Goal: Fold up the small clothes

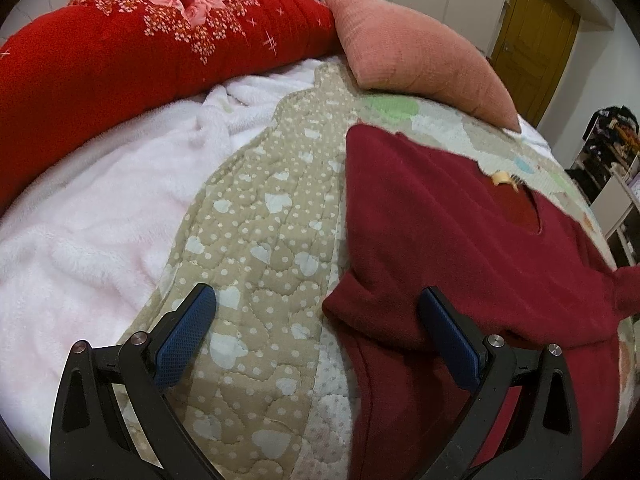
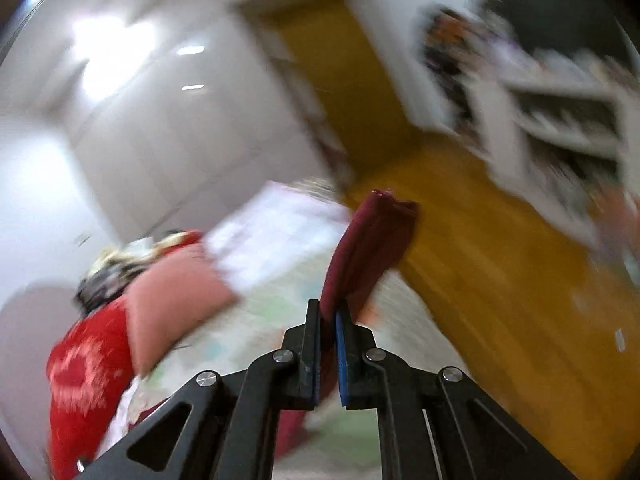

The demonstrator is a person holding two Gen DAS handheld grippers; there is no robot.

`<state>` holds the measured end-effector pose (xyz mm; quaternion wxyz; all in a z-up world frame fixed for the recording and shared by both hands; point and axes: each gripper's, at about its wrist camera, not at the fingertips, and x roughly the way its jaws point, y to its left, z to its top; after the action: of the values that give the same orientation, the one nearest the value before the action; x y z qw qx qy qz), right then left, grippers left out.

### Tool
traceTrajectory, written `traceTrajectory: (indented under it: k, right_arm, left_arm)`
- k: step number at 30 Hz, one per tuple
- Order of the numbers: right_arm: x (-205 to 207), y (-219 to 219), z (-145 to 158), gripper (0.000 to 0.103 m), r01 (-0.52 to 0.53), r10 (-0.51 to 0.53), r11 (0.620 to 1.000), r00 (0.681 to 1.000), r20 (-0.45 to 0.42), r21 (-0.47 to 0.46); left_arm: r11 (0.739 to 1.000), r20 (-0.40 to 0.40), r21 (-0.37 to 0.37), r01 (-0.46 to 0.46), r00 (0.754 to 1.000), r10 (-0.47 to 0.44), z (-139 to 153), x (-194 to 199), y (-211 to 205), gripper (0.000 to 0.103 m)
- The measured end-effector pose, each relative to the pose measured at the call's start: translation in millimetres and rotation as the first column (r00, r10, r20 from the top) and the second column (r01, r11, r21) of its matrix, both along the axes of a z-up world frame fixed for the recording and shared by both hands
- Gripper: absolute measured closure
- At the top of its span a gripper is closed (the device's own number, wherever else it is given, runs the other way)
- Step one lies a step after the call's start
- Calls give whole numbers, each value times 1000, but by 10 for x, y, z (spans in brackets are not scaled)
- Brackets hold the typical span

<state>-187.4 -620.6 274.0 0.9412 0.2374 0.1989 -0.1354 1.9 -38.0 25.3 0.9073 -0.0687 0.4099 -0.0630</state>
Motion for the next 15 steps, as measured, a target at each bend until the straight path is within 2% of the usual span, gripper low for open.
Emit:
traceTrajectory:
  k: [2,4,8,11,12,15]
  right_arm:
    - [255,310,126,97,-108,110,993,993,44,-38]
    - [534,717,192,97,-244,246,969,965,86,-40]
    - [1004,1608,124,97,-497,497,867,862,96,-34]
    - [1312,2304,-121,97,-652,650,758,755,88,-12]
    - [1398,2586,-284,97,-699,696,715,713,85,5]
    - [1667,3107,-802,96,-726,725,685,688,36,67]
  left_arm:
    - [1000,26,-29,-5,1000,6,59,-19,44,1]
    - [999,66,-52,-13,998,17,139,-52,86,1]
    - [998,132,-58,-7,991,14,274,-125,113,1]
    - [996,153,-86,16,988,-3,323,-145,143,1]
    - [994,156,-105,26,988,-9,329,-146,163,1]
    - [978,158,-197,74,986,-43,360,-138,227,1]
